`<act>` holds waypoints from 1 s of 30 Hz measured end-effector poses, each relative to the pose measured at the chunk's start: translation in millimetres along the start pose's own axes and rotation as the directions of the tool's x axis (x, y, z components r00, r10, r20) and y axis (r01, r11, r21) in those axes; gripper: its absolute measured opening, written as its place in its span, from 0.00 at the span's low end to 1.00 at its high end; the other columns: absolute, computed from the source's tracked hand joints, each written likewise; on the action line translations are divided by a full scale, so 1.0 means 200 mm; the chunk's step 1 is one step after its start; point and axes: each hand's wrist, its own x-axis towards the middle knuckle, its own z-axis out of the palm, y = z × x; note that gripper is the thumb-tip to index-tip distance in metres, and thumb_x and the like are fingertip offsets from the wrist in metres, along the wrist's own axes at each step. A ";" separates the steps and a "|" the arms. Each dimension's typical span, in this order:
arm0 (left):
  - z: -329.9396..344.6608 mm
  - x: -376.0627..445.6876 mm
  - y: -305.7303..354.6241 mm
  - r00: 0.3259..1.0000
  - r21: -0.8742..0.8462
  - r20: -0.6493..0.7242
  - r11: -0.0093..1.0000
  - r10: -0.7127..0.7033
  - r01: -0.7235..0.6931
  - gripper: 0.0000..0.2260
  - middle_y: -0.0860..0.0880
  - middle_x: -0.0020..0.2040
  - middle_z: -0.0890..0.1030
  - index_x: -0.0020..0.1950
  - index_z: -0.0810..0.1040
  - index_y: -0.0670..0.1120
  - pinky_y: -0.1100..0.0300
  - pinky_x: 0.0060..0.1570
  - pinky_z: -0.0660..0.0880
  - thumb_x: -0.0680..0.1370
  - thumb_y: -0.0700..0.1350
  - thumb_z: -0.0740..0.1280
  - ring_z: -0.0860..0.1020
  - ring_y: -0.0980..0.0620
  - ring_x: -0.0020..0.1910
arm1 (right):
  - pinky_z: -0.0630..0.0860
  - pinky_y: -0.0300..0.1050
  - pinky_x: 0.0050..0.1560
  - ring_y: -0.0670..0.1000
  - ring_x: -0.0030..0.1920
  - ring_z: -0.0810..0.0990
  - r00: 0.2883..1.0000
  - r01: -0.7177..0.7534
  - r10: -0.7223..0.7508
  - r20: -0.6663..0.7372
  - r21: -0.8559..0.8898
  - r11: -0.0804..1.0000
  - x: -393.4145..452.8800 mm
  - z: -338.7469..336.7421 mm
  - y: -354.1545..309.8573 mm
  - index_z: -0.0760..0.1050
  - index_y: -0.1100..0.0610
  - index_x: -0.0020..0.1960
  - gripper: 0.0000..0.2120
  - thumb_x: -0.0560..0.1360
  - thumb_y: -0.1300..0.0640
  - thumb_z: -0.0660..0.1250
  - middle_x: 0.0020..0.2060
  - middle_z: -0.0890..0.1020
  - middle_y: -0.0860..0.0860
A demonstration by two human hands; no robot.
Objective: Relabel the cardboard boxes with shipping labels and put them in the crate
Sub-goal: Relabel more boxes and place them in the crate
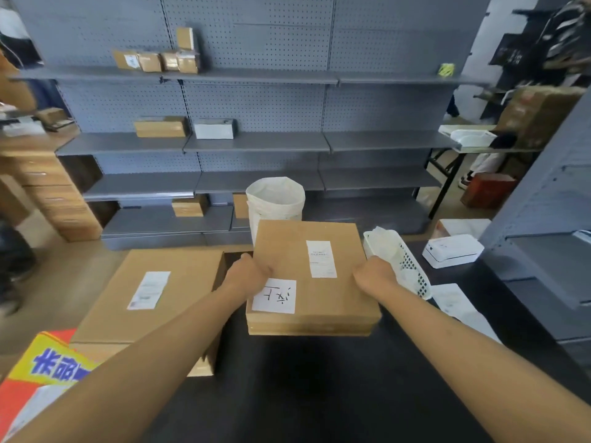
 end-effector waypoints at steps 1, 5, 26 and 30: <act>0.04 0.00 0.01 0.999 -0.018 0.012 0.999 -0.039 0.039 0.25 0.39 0.62 0.75 0.66 0.65 0.35 0.56 0.45 0.68 0.80 0.54 0.61 0.75 0.42 0.57 | 0.69 0.43 0.36 0.54 0.44 0.76 1.000 -0.003 0.004 0.017 -0.005 1.000 0.02 0.00 0.03 0.73 0.62 0.62 0.15 0.79 0.58 0.56 0.56 0.79 0.58; 0.15 0.05 0.00 0.994 -0.040 0.046 0.994 -0.102 0.104 0.23 0.40 0.61 0.76 0.67 0.63 0.37 0.57 0.42 0.69 0.80 0.52 0.61 0.75 0.46 0.50 | 0.71 0.45 0.42 0.58 0.54 0.78 0.997 -0.006 0.008 0.072 -0.026 1.000 0.11 0.05 0.11 0.72 0.63 0.64 0.17 0.79 0.57 0.56 0.58 0.78 0.59; 0.77 0.31 -0.16 0.940 -0.068 0.164 0.947 -0.299 0.313 0.17 0.42 0.57 0.73 0.62 0.63 0.40 0.62 0.29 0.63 0.80 0.49 0.62 0.71 0.53 0.38 | 0.71 0.46 0.43 0.58 0.53 0.77 0.943 -0.135 0.145 0.298 -0.057 0.989 0.46 0.47 0.47 0.63 0.62 0.64 0.17 0.78 0.56 0.59 0.56 0.76 0.59; 0.79 0.31 -0.17 0.946 -0.071 0.128 0.949 -0.298 0.308 0.16 0.44 0.52 0.73 0.57 0.63 0.43 0.61 0.28 0.64 0.79 0.52 0.62 0.72 0.53 0.36 | 0.71 0.46 0.38 0.54 0.47 0.77 0.939 -0.113 0.124 0.320 -0.051 0.992 0.48 0.46 0.49 0.63 0.59 0.62 0.15 0.79 0.54 0.59 0.53 0.77 0.56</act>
